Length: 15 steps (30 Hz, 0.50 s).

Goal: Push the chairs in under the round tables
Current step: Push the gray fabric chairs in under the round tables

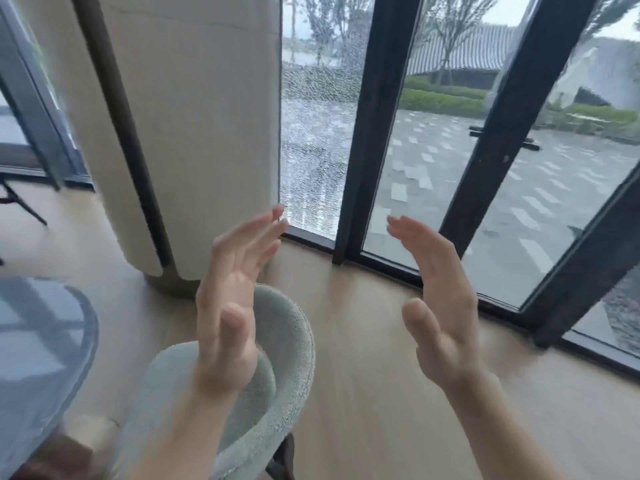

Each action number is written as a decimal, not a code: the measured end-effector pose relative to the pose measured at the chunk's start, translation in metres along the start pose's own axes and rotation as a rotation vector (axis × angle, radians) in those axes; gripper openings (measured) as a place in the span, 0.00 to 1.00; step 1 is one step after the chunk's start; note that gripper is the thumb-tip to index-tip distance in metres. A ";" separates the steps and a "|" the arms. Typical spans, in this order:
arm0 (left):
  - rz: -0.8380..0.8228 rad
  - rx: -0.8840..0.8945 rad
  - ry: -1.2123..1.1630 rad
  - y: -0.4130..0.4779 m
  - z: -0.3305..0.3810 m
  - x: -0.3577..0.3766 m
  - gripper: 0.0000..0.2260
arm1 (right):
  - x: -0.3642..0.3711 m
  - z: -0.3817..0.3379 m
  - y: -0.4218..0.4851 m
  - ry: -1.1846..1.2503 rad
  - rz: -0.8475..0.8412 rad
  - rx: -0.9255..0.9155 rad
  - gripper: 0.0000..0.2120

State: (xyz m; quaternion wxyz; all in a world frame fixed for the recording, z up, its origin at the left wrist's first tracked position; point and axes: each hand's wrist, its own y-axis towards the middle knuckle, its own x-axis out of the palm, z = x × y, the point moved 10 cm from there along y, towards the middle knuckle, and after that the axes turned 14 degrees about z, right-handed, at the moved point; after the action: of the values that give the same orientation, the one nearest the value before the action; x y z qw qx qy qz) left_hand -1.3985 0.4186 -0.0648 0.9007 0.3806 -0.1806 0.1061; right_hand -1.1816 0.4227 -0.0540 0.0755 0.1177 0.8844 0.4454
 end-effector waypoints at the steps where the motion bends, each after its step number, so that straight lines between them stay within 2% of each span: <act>1: 0.036 0.017 0.012 0.004 -0.014 0.000 0.33 | 0.005 0.019 0.010 0.008 -0.038 -0.007 0.34; 7: 0.221 0.086 0.155 0.073 -0.084 0.006 0.35 | 0.051 0.111 0.092 0.137 -0.267 -0.039 0.35; 10: 0.293 0.119 0.187 0.095 -0.104 -0.005 0.33 | 0.081 0.144 0.126 0.237 -0.319 -0.040 0.34; 15: 0.513 0.211 0.347 0.106 -0.108 -0.055 0.33 | 0.170 0.188 0.127 0.458 -0.464 -0.022 0.36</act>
State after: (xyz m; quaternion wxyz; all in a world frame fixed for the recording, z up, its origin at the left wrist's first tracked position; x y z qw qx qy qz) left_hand -1.4569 0.5663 -0.0880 0.8175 0.3903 -0.1024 0.4109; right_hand -1.2819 0.6874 -0.0678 -0.0249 -0.1909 0.8768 0.4406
